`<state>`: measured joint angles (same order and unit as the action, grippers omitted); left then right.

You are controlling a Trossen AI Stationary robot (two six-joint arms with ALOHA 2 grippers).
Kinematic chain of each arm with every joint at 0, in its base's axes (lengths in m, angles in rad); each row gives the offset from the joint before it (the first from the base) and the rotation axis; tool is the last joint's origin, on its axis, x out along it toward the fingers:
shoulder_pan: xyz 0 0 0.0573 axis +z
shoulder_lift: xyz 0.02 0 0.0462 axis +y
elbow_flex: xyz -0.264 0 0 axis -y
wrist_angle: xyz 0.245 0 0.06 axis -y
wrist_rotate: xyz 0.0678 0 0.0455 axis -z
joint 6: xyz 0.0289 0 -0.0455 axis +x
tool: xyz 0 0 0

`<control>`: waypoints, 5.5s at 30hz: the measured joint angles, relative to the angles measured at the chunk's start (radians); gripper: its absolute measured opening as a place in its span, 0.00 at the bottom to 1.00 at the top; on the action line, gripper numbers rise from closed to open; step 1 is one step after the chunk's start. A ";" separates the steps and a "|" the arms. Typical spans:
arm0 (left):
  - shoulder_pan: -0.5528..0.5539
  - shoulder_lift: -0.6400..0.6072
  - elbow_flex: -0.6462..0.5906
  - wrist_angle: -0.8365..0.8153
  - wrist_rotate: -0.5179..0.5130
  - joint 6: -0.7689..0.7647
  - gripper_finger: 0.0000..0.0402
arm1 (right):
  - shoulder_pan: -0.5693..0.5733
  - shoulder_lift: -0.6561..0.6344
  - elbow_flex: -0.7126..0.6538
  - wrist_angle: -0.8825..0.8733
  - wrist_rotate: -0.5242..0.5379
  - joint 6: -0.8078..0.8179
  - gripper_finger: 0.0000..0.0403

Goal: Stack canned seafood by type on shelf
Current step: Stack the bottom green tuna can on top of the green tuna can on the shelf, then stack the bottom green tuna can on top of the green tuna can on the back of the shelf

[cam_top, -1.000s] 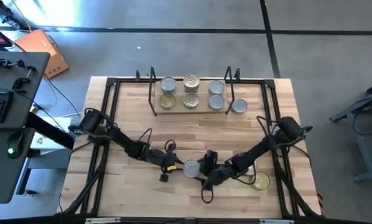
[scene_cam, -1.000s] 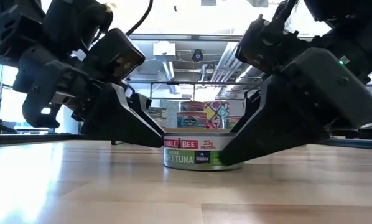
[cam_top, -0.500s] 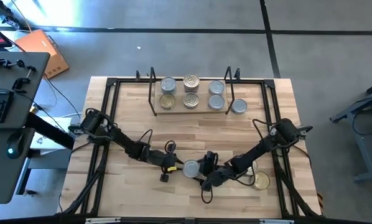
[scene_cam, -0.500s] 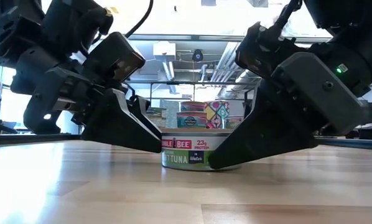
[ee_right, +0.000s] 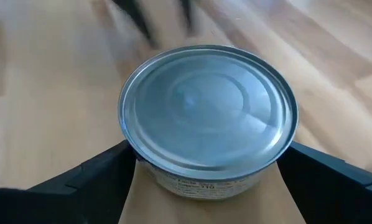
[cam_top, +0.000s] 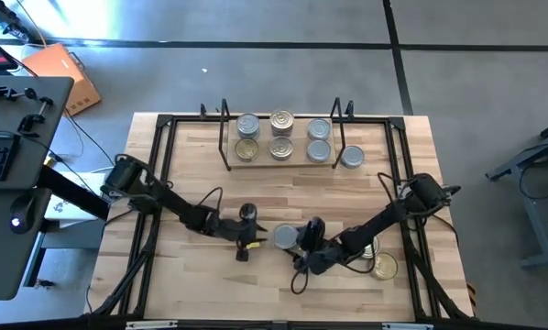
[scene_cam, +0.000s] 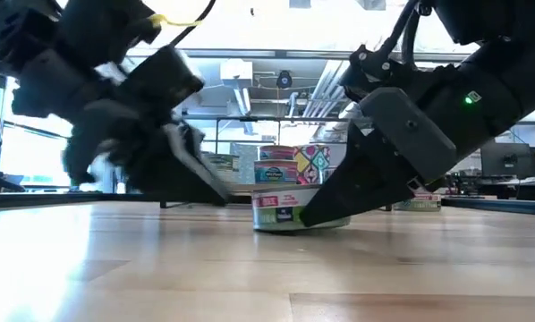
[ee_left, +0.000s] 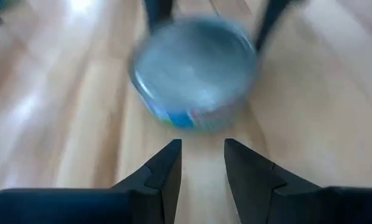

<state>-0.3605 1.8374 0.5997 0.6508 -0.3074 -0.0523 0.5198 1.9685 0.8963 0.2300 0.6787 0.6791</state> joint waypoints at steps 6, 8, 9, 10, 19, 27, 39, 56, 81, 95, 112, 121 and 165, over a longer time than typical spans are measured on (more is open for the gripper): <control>0.001 -0.021 -0.043 0.035 0.000 0.001 0.28 | -0.019 -0.009 -0.001 -0.028 -0.065 -0.003 0.90; 0.000 -0.017 -0.045 0.034 0.003 0.001 0.28 | -0.038 -0.013 0.000 -0.024 -0.131 -0.006 0.90; 0.000 -0.017 -0.046 0.033 0.004 0.001 0.28 | -0.048 -0.014 0.000 -0.024 -0.161 -0.007 0.90; 0.000 -0.017 -0.046 0.034 0.004 0.001 0.28 | -0.058 -0.014 0.000 -0.027 -0.189 -0.009 0.90; 0.001 -0.018 -0.047 0.036 0.004 0.002 0.28 | -0.114 -0.017 0.008 -0.050 -0.296 -0.138 0.90; -0.007 -0.029 -0.048 0.065 -0.023 0.010 0.28 | -0.114 -0.011 0.103 -0.201 -0.290 -0.161 0.90; 0.063 -0.045 -0.048 0.114 0.118 -0.023 0.14 | -0.115 -0.009 0.169 -0.275 -0.270 -0.164 0.90; 0.093 -0.045 -0.048 0.071 0.172 -0.023 0.00 | -0.115 -0.011 0.171 -0.220 -0.279 -0.143 0.90; 0.093 -0.045 -0.048 0.055 0.161 0.003 0.00 | -0.118 -0.084 0.185 -0.215 -0.339 -0.025 0.90; 0.117 -0.043 -0.047 0.035 0.184 0.005 0.00 | -0.115 -0.084 0.273 -0.405 -0.346 -0.156 0.90; 0.128 -0.038 -0.050 0.002 0.187 0.038 0.00 | -0.073 -0.084 0.282 -0.345 -0.206 -0.548 0.89; 0.128 -0.040 -0.050 -0.002 0.186 0.039 0.00 | -0.145 -0.083 0.344 -0.358 -0.385 -0.873 0.79; -0.215 -0.267 -0.180 -0.032 -0.172 -0.072 0.00 | -0.038 -0.050 0.365 -0.416 -0.201 -0.382 0.01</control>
<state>-0.5753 1.5703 0.4193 0.6184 -0.4790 -0.1244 0.4821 1.9187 1.2613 -0.1855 0.4777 0.2968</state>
